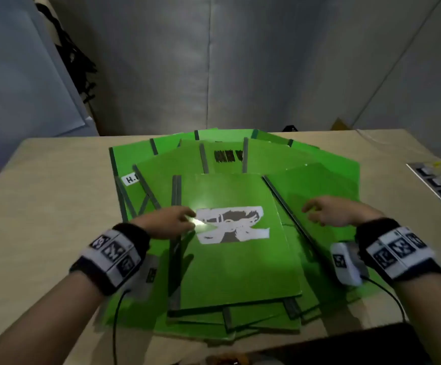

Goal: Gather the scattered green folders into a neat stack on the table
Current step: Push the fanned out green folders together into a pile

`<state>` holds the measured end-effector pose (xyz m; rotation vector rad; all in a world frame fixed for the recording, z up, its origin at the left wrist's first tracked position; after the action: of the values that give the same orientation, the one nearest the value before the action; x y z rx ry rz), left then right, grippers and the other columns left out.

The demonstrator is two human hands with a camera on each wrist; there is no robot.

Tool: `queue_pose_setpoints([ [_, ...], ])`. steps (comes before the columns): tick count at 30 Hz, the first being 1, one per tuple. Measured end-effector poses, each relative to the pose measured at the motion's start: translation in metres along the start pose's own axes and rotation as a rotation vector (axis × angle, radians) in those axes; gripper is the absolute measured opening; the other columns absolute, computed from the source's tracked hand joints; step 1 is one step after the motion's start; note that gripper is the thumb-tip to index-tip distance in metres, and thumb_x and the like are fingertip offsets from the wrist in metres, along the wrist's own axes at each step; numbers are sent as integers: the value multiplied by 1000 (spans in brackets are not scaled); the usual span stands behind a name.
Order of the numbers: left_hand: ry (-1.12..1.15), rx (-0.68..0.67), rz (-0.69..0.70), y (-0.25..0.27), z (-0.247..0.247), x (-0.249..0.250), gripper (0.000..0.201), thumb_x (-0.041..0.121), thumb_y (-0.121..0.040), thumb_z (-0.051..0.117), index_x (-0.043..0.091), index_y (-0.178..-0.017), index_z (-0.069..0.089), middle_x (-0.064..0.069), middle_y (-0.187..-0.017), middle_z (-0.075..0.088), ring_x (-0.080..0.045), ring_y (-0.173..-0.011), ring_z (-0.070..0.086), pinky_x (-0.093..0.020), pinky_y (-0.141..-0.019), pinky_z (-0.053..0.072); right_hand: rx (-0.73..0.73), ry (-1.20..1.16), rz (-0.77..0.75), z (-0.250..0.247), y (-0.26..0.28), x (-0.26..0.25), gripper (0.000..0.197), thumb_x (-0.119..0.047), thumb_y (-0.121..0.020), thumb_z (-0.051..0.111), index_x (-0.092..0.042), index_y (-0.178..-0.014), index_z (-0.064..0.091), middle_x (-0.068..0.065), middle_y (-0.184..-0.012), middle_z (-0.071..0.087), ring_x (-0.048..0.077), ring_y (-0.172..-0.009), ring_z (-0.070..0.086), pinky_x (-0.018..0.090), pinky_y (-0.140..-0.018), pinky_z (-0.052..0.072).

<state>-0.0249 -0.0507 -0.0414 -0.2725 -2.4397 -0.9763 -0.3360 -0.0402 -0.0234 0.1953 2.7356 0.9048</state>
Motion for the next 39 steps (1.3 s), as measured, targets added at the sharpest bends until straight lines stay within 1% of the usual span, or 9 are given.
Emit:
queue_pose_setpoints([
  [4,-158,208,-222,-36,-27,-5,53,30,-93,53,-2,-133,39,-20,-136,46,-32,-119,52,-36,-95,45,117,-42,108,-10,-21,19,48,-11,-95,47,-7,-142,36,17,-147,40,31,-130,45,35,-105,36],
  [7,-133,198,-316,-49,-23,-14,42,31,-87,61,-7,-104,55,-13,-93,57,-29,-98,60,-30,-70,51,82,-116,176,2,-36,48,54,-5,-94,47,-9,-146,30,19,-146,40,31,-123,50,33,-96,42],
  [10,22,234,-358,-54,-21,-18,51,24,-86,64,-11,-118,45,-7,-73,48,-22,-70,57,-23,-48,42,117,-134,237,2,-51,79,54,-8,-94,51,-4,-144,32,22,-140,46,28,-107,56,29,-82,49],
  [12,100,275,-376,-60,-21,-23,55,23,-83,68,-10,-119,43,-8,-75,50,-22,-67,58,-23,-44,37,152,-127,288,1,-60,99,59,-18,-92,57,0,-142,33,23,-139,47,33,-117,55,36,-93,48],
  [15,165,312,-356,-68,-22,-26,29,23,-84,67,-1,-89,50,-6,-68,49,-20,-61,53,-22,-45,37,179,-114,355,0,-74,123,78,-37,-82,67,3,-139,34,26,-140,45,38,-126,48,44,-103,42],
  [20,247,382,-328,-81,-27,-24,24,19,-89,59,0,-96,47,-15,-88,55,-31,-81,55,-33,-63,50,174,-31,458,-5,-88,145,121,-64,-65,68,-6,-150,5,28,-155,12,42,-143,21,55,-112,28],
  [26,329,480,-340,-96,-30,-26,11,10,-90,52,4,-86,43,-8,-69,37,-24,-72,44,-34,-65,39,144,-14,472,2,-89,154,121,-78,-64,56,-20,-151,-4,27,-156,7,45,-141,19,61,-108,29],
  [33,371,507,-348,-102,-31,-16,10,7,-88,50,5,-82,43,-8,-68,39,-22,-65,43,-28,-53,35,242,-203,553,-6,-90,160,121,-69,-65,65,-6,-150,5,26,-156,5,40,-145,6,57,-114,19],
  [39,481,510,-339,-109,-25,6,7,0,-91,40,-3,-88,46,-8,-68,40,-21,-58,42,-28,-50,35,193,-268,486,9,-119,136,128,-89,-50,48,4,-138,30,29,-133,43,38,-119,51,47,-98,46],
])
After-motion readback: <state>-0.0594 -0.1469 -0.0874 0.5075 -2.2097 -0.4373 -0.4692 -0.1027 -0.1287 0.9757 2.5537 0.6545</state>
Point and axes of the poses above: each hand's wrist, its own y-axis away from the middle knuckle, its own z-axis out of the palm, x = y × z, the point moved 7 cm from there along -y, towards the middle knuckle
